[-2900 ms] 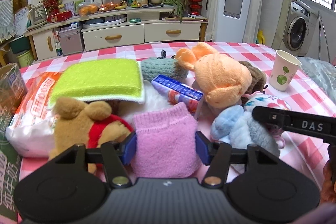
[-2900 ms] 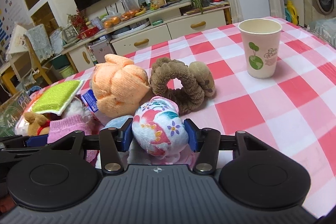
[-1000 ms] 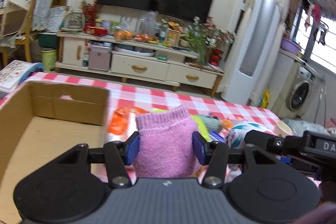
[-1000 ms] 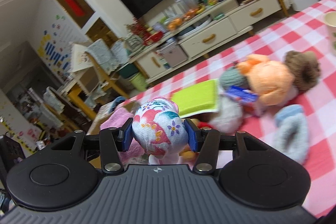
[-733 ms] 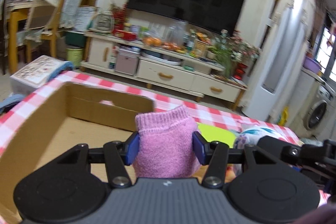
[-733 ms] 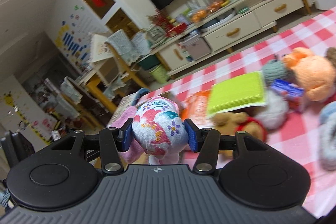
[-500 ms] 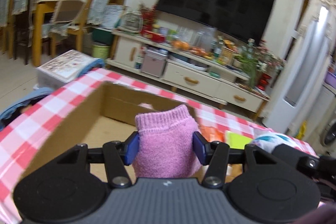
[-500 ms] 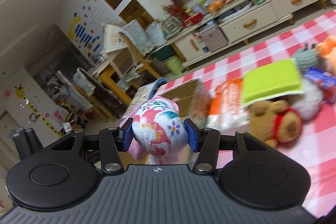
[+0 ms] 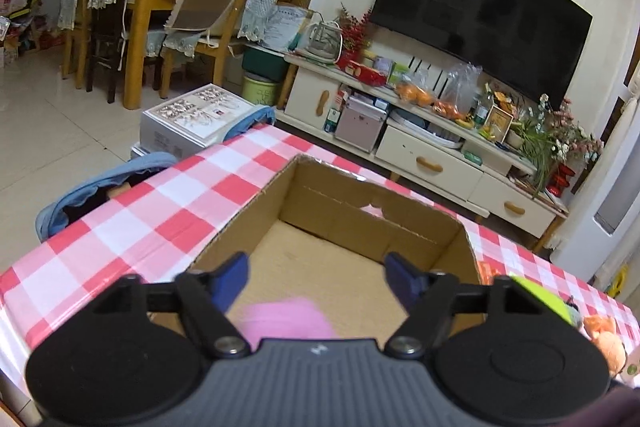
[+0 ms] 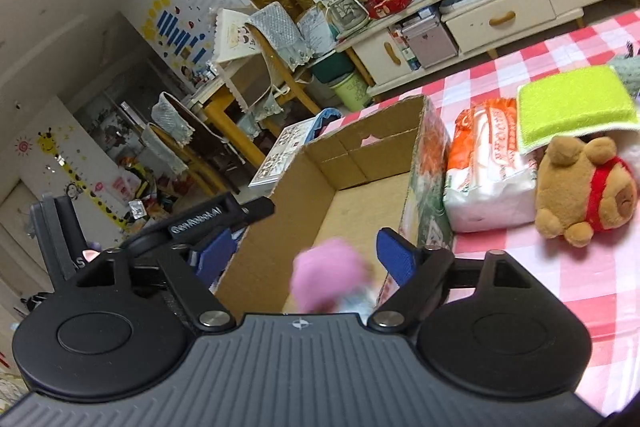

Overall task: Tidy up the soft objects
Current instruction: 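Open both grippers to drop the ball and sock into the box, then return both tools to the toy pile on the table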

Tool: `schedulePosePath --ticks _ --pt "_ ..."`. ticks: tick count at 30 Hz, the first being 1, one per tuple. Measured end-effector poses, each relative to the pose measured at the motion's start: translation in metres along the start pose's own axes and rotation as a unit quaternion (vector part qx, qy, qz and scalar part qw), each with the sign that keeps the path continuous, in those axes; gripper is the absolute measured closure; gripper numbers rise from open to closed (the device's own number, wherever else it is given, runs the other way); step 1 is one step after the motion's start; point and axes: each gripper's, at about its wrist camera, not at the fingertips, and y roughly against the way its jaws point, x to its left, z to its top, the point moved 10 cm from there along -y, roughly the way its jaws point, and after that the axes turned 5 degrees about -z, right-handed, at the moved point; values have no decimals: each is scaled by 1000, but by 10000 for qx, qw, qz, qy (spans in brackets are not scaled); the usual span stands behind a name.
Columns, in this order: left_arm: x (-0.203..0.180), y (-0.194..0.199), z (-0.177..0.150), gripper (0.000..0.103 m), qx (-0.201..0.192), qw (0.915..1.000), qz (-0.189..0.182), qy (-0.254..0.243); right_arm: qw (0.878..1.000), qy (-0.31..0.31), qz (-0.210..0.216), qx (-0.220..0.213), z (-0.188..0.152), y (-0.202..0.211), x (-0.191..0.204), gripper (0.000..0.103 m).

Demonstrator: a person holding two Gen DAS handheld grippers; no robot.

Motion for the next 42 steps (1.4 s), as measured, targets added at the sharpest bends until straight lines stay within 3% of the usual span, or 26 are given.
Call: schedulePosePath --ticks 5,15,21,42 --pt "-13 4 0 1 -120 9996 -32 -259 9994 35 -252 -252 12 12 -10 0" --pt "-36 3 -5 1 -135 9991 -309 -254 9889 580 -1153 -729 7 47 -39 0" --pt "-48 1 -8 1 -126 9989 -433 -152 9833 831 -1397 -820 2 70 -52 0" --pt "-113 -3 -30 1 -48 9936 -816 -784 9724 893 -1850 -1107 6 103 -73 0"
